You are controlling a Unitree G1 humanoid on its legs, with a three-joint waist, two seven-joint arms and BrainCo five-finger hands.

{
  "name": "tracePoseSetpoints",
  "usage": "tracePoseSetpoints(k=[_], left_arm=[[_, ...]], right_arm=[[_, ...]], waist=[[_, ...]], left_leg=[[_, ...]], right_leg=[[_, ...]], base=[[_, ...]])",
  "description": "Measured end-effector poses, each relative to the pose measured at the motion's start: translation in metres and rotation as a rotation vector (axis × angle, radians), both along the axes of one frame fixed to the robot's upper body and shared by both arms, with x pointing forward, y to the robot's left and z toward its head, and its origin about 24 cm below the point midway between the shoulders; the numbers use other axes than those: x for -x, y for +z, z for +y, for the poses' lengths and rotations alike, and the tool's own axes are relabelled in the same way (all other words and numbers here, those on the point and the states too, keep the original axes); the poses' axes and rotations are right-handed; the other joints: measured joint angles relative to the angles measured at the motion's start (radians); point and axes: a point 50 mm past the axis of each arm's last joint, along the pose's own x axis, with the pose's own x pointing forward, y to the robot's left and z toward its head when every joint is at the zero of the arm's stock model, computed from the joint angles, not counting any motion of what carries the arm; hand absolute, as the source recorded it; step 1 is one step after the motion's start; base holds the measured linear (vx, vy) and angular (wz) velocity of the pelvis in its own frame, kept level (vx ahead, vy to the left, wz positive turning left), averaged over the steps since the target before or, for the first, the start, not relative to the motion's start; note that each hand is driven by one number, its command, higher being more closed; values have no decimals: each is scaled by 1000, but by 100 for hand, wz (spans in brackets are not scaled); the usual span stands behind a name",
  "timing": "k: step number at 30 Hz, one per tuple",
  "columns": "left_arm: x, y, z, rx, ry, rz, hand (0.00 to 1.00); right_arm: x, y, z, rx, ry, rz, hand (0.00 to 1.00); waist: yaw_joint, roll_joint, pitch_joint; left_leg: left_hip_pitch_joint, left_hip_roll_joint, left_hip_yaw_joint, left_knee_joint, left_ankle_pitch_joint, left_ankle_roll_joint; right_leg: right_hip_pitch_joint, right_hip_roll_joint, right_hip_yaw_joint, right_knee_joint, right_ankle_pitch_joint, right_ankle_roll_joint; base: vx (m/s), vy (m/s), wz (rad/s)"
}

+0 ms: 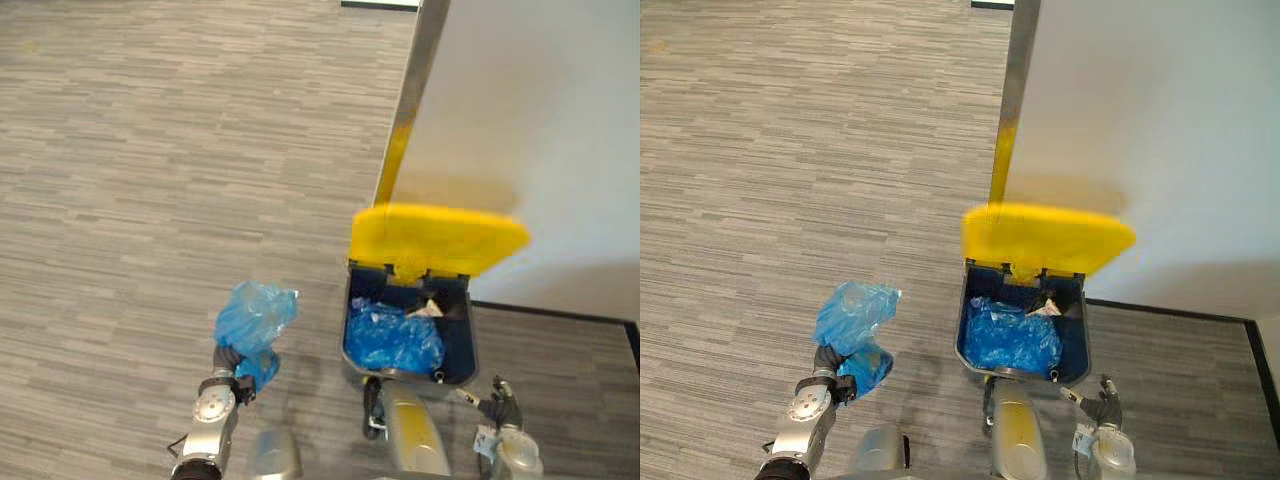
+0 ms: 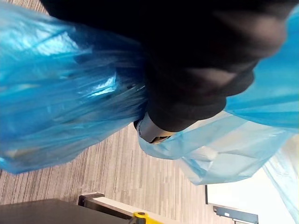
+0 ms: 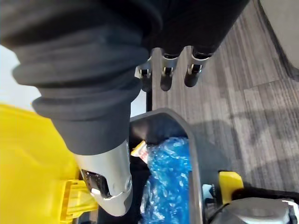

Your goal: Gather rubbish on tea table into small bin, then transfer packed bag to large trash can.

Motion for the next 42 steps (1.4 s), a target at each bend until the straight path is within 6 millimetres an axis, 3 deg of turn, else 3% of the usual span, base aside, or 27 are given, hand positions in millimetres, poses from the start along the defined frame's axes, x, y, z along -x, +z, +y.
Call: tracePoseSetpoints(k=[5,8,11,13,16,19,22,24,26,28,30,33,39,42], left_arm=[[-4,1,-8,6,-36,-9,100],[-5,2,-9,-5,-71,-8,100],[-13,8,-11,-28,-104,-32,100],[-22,17,-17,-29,-134,-78,100],[-30,26,-28,-12,-180,-133,100],[-44,42,-44,4,-248,-203,100],[-60,68,-66,7,-341,-322,100],[-69,85,-80,18,-400,-392,100],[-73,101,-97,42,-469,-461,100],[-76,115,-117,56,-542,-516,100],[-80,129,-137,44,-637,-565,100],[-81,149,-160,41,-736,-641,100],[-93,187,-177,14,-791,-777,100],[-114,182,-169,-82,-730,-732,100]], right_arm=[[-35,11,26,-27,114,-89,0],[-81,32,60,-18,298,-188,0],[-130,71,88,35,444,-338,0],[-172,117,101,136,530,-475,0],[-211,161,89,273,556,-526,0],[-238,219,75,422,537,-627,0],[-249,253,72,496,539,-689,0],[-252,263,72,524,547,-707,0],[-255,277,77,534,553,-743,0],[-257,286,79,541,554,-766,0],[-257,288,80,544,557,-770,0],[-258,294,86,548,573,-788,0],[-257,305,92,576,601,-834,0],[-256,310,93,585,605,-856,0]], waist=[[-3,6,-36],[3,9,-54],[27,11,-54],[32,14,-52],[42,23,-46],[53,45,-28],[49,65,7],[37,61,25],[29,59,35],[25,70,55],[13,52,75],[7,55,92],[-27,51,146],[-29,42,166]], left_leg=[[-2,44,-23,-137,45,-45],[-51,57,-25,-157,58,-56],[-101,57,-22,-157,80,-62],[-137,55,-39,-160,104,-70],[-162,52,-52,-184,138,-78],[-185,46,-53,-205,165,-87],[-226,36,-65,-139,157,-81],[-230,30,-70,-171,175,-87],[-242,4,-84,-118,180,-75],[-269,4,-78,-74,144,-59],[-266,-10,-81,-102,154,-64],[-266,-18,-89,-96,166,-61],[-286,-28,-99,-94,167,-63],[-315,-29,-98,-85,167,-63]], right_leg=[[-31,32,-31,-33,-8,-23],[-71,50,-33,-68,27,-40],[-110,66,-16,-111,82,-36],[-124,81,14,-148,125,-36],[-126,87,16,-212,183,-28],[-123,98,25,-312,238,7],[-121,105,31,-349,275,16],[-113,105,42,-385,290,35],[-110,95,43,-429,335,25],[-110,99,43,-425,350,18],[-103,94,65,-443,360,30],[-101,89,63,-457,378,25],[-110,78,56,-443,376,21],[-138,77,58,-439,376,21]], base=[[239,-189,6],[14,-51,-8],[-79,-23,-14],[-129,-19,8],[-144,-23,7],[-216,-5,-11],[-209,43,-15],[-147,14,10],[-95,26,1],[-126,81,-12],[-88,47,12],[-10,12,6],[2,5,7],[8,-3,-2]])
